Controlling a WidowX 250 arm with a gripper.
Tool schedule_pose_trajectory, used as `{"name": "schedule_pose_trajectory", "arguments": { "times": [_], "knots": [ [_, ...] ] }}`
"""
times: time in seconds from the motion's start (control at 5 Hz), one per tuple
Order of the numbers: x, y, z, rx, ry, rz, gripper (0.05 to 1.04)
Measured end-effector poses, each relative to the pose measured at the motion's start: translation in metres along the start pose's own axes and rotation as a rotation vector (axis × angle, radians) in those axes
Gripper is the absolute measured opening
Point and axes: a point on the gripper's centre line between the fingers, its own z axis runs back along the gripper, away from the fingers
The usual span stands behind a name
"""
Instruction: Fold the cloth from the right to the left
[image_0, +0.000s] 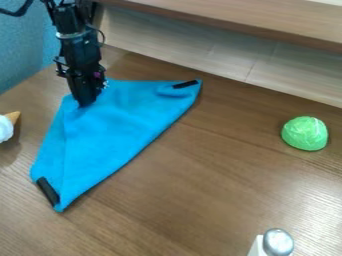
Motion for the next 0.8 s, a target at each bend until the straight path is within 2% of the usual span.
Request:
{"name": "schedule_pose_trajectory", "arguments": {
  "times": [0.2,0.4,0.6,0.8],
  "knots": [
    [-0.002,0.001,-0.011,0.000,0.030,0.021,0.244],
    [0.002,-0.010,-0.013,-0.028,0.021,0.005,0.515],
    [0.007,-0.022,-0.011,-0.066,-0.003,0.002,0.820],
    [0.013,-0.031,0.014,-0.070,-0.065,0.007,1.005]
  ]
}}
